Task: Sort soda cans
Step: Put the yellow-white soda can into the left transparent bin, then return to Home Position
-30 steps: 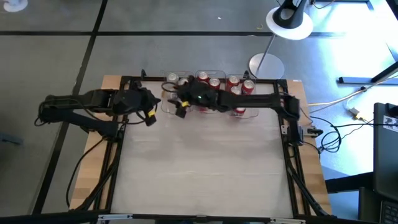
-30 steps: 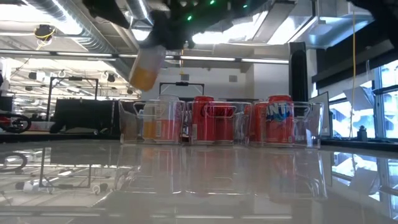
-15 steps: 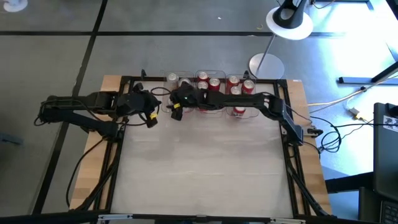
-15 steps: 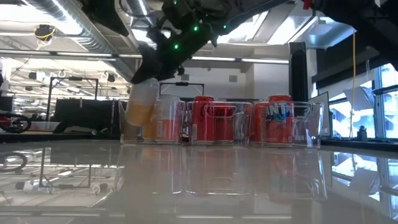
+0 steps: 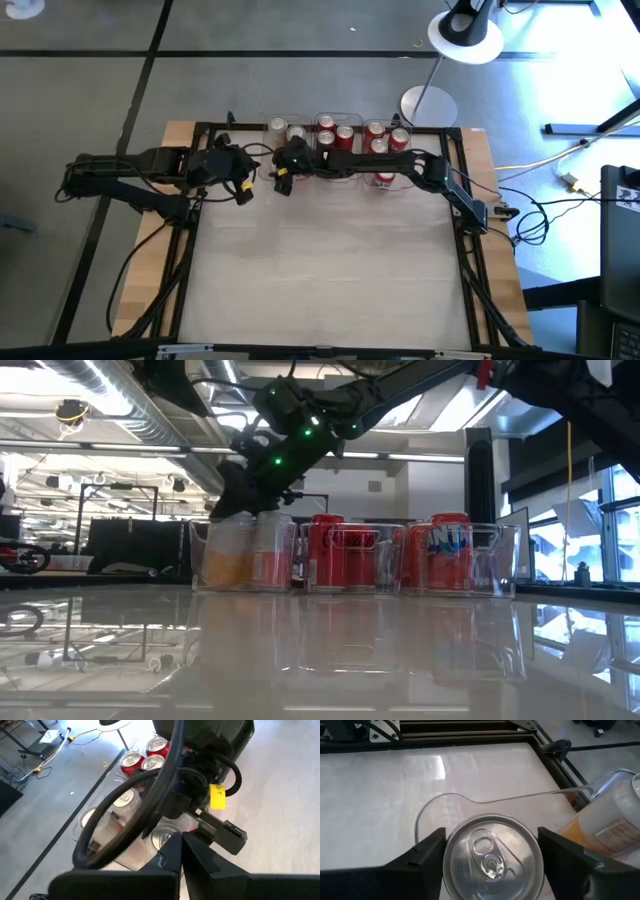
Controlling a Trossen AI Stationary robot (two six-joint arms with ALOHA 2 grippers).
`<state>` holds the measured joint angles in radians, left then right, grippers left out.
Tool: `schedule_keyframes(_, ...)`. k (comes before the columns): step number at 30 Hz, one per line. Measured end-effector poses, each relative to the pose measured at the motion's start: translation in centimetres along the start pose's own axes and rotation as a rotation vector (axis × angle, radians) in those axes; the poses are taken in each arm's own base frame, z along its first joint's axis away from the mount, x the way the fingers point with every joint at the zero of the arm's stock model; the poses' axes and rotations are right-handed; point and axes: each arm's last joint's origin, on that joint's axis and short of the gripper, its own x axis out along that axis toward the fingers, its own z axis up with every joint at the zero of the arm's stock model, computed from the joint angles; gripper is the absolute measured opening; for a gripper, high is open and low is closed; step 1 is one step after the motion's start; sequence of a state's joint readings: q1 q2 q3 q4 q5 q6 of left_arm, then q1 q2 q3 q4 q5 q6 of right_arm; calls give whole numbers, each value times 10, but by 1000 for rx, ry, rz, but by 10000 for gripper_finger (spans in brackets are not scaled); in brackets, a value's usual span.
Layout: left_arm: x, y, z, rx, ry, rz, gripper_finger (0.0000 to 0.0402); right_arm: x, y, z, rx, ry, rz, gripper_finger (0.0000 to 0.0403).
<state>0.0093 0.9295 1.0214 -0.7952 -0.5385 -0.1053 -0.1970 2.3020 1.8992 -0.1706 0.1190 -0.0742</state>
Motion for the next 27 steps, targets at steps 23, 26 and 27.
schedule_keyframes(23,0,0,0,6,-3,-1,4,-48,-6,41,-2,-112,0,361)
schedule_keyframes(26,0,0,3,-3,-26,-3,1,-81,-4,61,-23,-142,12,350)
schedule_keyframes(27,0,0,3,-3,-31,-4,1,-95,-2,67,-40,-146,16,345)
